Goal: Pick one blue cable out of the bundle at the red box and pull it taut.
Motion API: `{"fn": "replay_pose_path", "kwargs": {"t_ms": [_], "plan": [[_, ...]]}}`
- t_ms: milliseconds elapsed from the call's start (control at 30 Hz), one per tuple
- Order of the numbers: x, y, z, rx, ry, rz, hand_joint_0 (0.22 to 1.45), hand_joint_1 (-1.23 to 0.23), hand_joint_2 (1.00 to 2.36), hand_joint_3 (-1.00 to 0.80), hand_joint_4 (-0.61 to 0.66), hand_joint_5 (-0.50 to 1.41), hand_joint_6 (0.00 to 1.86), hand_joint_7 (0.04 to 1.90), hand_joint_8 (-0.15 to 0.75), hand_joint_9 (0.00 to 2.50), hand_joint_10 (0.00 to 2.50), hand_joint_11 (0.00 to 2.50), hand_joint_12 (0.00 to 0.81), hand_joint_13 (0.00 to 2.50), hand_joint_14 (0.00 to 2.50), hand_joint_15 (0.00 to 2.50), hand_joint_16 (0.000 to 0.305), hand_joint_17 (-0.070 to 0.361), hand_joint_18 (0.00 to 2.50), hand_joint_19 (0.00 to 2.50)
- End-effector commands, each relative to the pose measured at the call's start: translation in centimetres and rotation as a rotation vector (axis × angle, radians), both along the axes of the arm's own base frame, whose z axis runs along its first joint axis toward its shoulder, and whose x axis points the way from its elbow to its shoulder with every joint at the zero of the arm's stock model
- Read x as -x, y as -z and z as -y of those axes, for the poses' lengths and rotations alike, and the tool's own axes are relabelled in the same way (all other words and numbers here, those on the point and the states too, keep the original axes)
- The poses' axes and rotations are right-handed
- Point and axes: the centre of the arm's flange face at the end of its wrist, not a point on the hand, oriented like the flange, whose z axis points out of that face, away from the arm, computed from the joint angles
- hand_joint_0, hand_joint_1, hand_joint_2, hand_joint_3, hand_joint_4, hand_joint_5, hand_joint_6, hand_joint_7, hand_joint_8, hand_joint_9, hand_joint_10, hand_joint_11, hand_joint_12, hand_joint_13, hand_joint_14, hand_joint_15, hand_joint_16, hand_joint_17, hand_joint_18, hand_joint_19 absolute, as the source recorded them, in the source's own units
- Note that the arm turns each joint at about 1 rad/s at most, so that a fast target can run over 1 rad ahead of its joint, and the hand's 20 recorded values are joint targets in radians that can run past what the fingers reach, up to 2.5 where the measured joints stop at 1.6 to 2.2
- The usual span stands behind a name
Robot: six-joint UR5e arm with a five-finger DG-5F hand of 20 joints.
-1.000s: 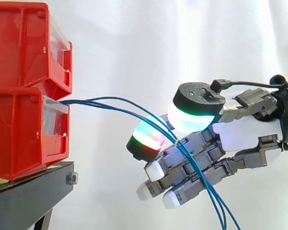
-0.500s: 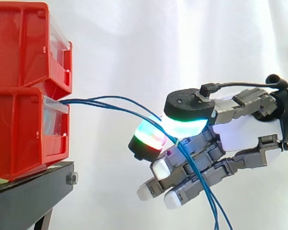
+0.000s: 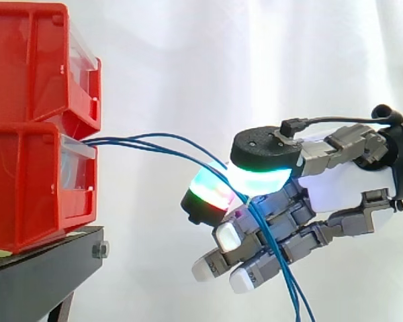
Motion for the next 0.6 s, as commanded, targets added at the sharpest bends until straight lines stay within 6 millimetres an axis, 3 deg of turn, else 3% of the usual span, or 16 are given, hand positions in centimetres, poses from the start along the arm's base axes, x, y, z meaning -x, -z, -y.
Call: {"fn": "replay_pose_path", "kwargs": {"t_ms": [0,100,467,567], "plan": [[0.01,0.0,0.07,0.0,0.002,0.0,0.78,-0.91,1.01,-0.39,-0.23,-0.18,0.9,1.05,0.214,0.81,0.01,0.6,0.315,0.31,0.0,0.08,0.045,0.102,0.44,0.23],[0.01,0.0,0.07,0.0,0.002,0.0,0.8,-0.92,1.0,-0.43,-0.22,-0.18,0.9,1.13,0.206,0.8,0.01,0.59,0.312,0.3,0.0,0.07,0.045,0.102,0.43,0.22],[-0.04,-0.07,-0.06,0.0,-0.001,0.001,0.83,-0.9,1.0,-0.5,-0.25,-0.19,0.91,1.11,0.185,0.77,0.01,0.56,0.3,0.27,0.0,0.07,0.044,0.099,0.42,0.21],[-0.02,-0.07,0.05,0.0,0.001,0.001,0.78,-0.9,1.0,-0.5,-0.15,-0.19,0.89,1.14,0.177,0.78,0.01,0.55,0.292,0.27,0.0,0.07,0.043,0.097,0.44,0.21]]}}
